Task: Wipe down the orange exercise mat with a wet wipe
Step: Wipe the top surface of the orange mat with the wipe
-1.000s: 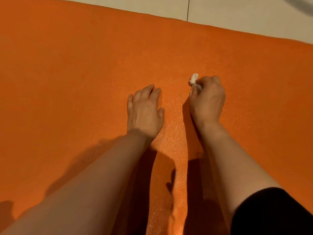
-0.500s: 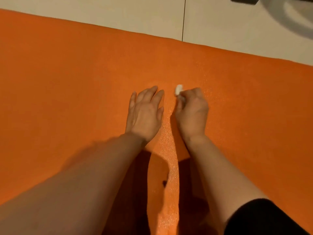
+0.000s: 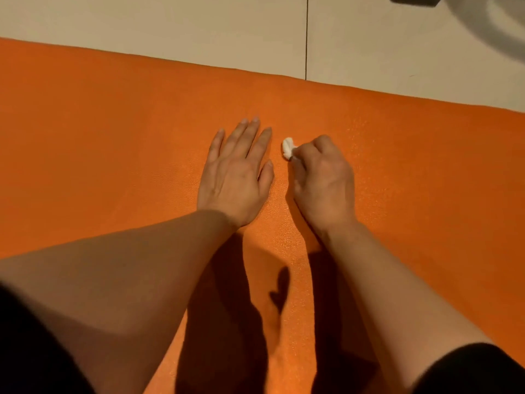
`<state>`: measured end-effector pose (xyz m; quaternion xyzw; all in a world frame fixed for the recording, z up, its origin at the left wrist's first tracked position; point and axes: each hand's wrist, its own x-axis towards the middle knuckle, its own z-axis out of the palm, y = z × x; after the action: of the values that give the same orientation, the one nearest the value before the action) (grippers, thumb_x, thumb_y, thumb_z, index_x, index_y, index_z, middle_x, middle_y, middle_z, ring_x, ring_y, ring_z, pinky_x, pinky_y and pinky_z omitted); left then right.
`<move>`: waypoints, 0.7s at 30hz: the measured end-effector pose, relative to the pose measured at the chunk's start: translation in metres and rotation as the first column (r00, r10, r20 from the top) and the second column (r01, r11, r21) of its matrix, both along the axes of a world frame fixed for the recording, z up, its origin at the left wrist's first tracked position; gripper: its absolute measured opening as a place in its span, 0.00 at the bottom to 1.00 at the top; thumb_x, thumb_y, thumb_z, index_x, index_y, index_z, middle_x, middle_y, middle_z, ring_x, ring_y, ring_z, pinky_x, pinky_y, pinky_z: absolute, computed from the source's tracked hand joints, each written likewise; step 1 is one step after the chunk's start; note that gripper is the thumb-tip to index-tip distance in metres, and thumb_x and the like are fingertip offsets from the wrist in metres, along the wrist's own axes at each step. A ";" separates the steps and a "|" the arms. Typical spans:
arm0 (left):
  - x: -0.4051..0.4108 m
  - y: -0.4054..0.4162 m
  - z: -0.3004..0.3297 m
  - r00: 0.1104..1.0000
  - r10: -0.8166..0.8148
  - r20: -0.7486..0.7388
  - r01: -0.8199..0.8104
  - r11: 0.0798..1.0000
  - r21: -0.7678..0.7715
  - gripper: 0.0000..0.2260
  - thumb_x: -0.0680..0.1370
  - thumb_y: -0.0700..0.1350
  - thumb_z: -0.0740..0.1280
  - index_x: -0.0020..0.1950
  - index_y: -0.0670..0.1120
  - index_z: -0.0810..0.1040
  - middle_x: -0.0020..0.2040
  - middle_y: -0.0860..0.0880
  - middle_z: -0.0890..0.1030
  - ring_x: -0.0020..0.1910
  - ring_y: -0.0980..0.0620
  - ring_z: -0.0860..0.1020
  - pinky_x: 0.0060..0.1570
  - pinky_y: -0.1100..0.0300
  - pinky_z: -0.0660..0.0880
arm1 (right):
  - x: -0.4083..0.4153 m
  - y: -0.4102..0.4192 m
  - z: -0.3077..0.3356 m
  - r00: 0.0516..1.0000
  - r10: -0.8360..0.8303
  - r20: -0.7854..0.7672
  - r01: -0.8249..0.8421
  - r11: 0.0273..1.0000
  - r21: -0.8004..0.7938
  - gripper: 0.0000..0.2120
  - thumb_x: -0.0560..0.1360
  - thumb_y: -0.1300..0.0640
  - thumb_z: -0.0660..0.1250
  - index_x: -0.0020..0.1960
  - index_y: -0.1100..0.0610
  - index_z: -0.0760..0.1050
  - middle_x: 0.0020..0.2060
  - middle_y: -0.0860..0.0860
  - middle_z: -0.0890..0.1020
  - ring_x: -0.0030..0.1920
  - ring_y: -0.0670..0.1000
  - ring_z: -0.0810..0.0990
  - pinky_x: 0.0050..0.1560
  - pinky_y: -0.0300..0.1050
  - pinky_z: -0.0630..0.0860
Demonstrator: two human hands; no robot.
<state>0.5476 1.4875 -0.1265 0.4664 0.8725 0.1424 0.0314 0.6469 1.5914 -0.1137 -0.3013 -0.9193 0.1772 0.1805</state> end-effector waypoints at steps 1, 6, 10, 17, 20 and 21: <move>0.000 0.000 -0.001 1.000 -0.004 -0.003 0.004 1.000 -0.003 0.24 0.81 0.52 0.50 0.77 0.48 0.61 0.78 0.48 0.60 0.77 0.51 0.54 0.76 0.50 0.46 | 0.001 0.014 0.000 0.998 -0.062 0.011 0.062 0.998 0.019 0.08 0.73 0.63 0.62 0.45 0.64 0.79 0.42 0.60 0.76 0.40 0.63 0.76 0.34 0.50 0.70; -0.002 0.002 -0.001 1.000 0.007 -0.003 -0.007 1.000 -0.031 0.25 0.80 0.53 0.49 0.77 0.48 0.62 0.77 0.48 0.61 0.77 0.51 0.55 0.75 0.49 0.47 | -0.011 0.034 0.001 0.915 -0.402 -0.029 0.400 0.915 -0.046 0.08 0.74 0.65 0.62 0.47 0.64 0.80 0.45 0.60 0.77 0.41 0.63 0.76 0.38 0.45 0.61; -0.003 0.004 0.000 1.000 0.004 0.011 -0.004 1.000 -0.017 0.25 0.80 0.53 0.51 0.76 0.47 0.65 0.76 0.47 0.63 0.76 0.50 0.58 0.75 0.47 0.50 | -0.029 0.004 0.000 1.000 0.017 -0.007 -0.017 0.999 -0.035 0.13 0.72 0.60 0.58 0.45 0.64 0.80 0.42 0.60 0.77 0.40 0.62 0.76 0.36 0.51 0.73; -0.006 0.002 -0.002 1.000 -0.002 -0.002 0.002 0.999 0.048 0.24 0.80 0.52 0.53 0.75 0.46 0.67 0.75 0.46 0.66 0.76 0.49 0.60 0.74 0.46 0.52 | -0.034 0.073 0.004 0.868 -0.495 -0.024 0.493 0.868 -0.057 0.10 0.76 0.63 0.61 0.50 0.64 0.81 0.48 0.60 0.77 0.45 0.61 0.76 0.37 0.39 0.56; -0.005 0.002 -0.003 1.000 -0.002 0.009 0.001 0.997 0.080 0.23 0.80 0.51 0.55 0.74 0.46 0.68 0.75 0.46 0.66 0.75 0.49 0.61 0.75 0.46 0.53 | -0.049 0.041 0.004 0.964 -0.258 -0.060 0.252 0.964 -0.086 0.09 0.75 0.65 0.62 0.48 0.65 0.81 0.44 0.59 0.76 0.41 0.60 0.76 0.38 0.41 0.62; -0.005 0.002 -0.003 1.000 -0.002 0.014 0.001 0.996 0.085 0.23 0.80 0.50 0.55 0.74 0.46 0.68 0.75 0.46 0.66 0.75 0.49 0.61 0.75 0.46 0.53 | -0.048 0.036 0.003 0.992 -0.123 -0.043 0.119 0.990 -0.074 0.10 0.74 0.64 0.61 0.48 0.65 0.81 0.43 0.59 0.76 0.41 0.60 0.76 0.38 0.44 0.67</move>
<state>0.5427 1.4899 -0.1294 0.4668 0.8651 0.1826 0.0181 0.5985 1.6277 -0.1103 -0.3586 -0.8879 0.2059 0.2018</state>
